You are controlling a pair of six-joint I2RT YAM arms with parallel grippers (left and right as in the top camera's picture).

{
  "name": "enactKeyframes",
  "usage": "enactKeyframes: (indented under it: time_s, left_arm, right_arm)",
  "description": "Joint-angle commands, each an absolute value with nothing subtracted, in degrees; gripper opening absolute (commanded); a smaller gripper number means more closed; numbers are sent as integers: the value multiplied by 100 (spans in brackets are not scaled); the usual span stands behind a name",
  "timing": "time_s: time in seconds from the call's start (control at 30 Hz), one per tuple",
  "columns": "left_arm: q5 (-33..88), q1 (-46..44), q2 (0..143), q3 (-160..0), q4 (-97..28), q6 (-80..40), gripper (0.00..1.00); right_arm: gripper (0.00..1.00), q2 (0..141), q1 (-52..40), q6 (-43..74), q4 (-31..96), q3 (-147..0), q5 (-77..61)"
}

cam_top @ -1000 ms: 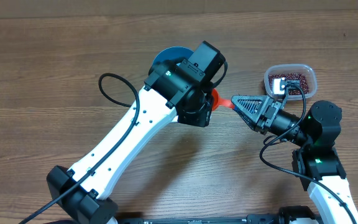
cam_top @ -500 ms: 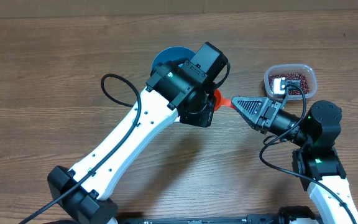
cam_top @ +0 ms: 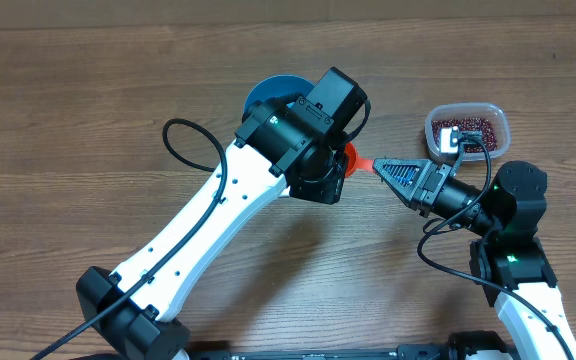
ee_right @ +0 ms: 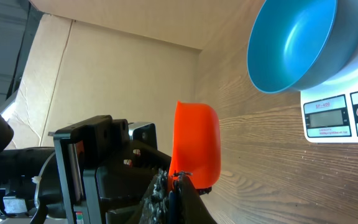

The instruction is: Scoop item into bowl and weigh 150g on scale

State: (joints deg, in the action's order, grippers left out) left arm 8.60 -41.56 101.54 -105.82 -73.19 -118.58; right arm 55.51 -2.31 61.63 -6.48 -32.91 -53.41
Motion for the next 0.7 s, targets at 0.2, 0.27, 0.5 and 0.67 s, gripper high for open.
enactKeyframes:
  time_s: [0.2, 0.27, 0.5, 0.67]
  left_arm:
    - [784, -4167, 10191, -10547, -7323, -11939, 19]
    - [657, -4167, 10191, -10547, -7332, -11935, 45]
    - [550, -4160, 10189, -10547, -7382, -11778, 100]
    - [541, -4158, 10189, -10547, -7483, -11561, 100]
  right_arm:
    - [4, 5531, -261, 6119, -676, -3446, -5275]
    - [4, 5533, -261, 6095, -679, -3446, -5275]
    - [4, 5533, -250, 5824, -674, -3448, -5247]
    - [4, 5537, -250, 5636, -674, -3448, -5210]
